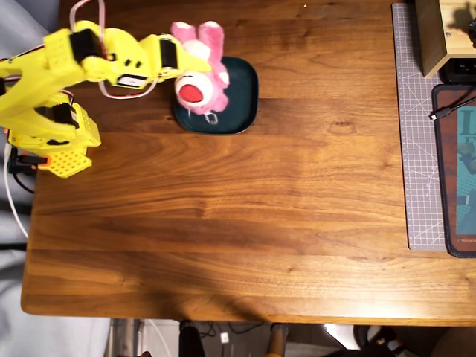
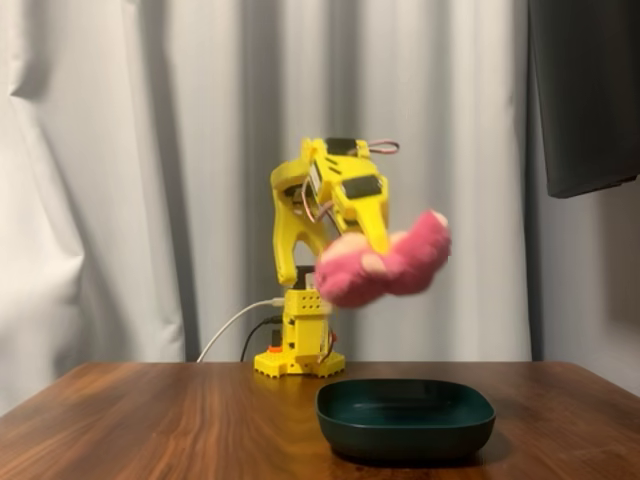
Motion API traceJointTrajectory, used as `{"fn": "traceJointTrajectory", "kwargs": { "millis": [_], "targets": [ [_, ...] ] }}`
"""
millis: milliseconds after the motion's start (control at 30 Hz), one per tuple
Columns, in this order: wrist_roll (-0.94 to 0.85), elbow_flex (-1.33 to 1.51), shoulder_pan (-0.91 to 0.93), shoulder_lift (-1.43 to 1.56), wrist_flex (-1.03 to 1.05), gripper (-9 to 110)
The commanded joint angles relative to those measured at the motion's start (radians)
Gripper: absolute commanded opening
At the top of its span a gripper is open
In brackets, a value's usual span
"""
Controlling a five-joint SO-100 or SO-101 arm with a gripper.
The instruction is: Grasp a strawberry bear and put it in the bin.
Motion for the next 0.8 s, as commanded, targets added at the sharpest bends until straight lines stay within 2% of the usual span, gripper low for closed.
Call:
{"fn": "traceJointTrajectory", "kwargs": {
  "millis": [0,267,467,767],
  "targets": [
    [-0.011,0.011,-0.015,-0.038,-0.086,0],
    [-0.011,0.011,-0.021,-0.074,-0.109,10],
    [-0.011,0.025,-0.012,-0.083,-0.127,24],
    [-0.011,0.089,-0.032,-0.123,-0.176,28]
  ]
}}
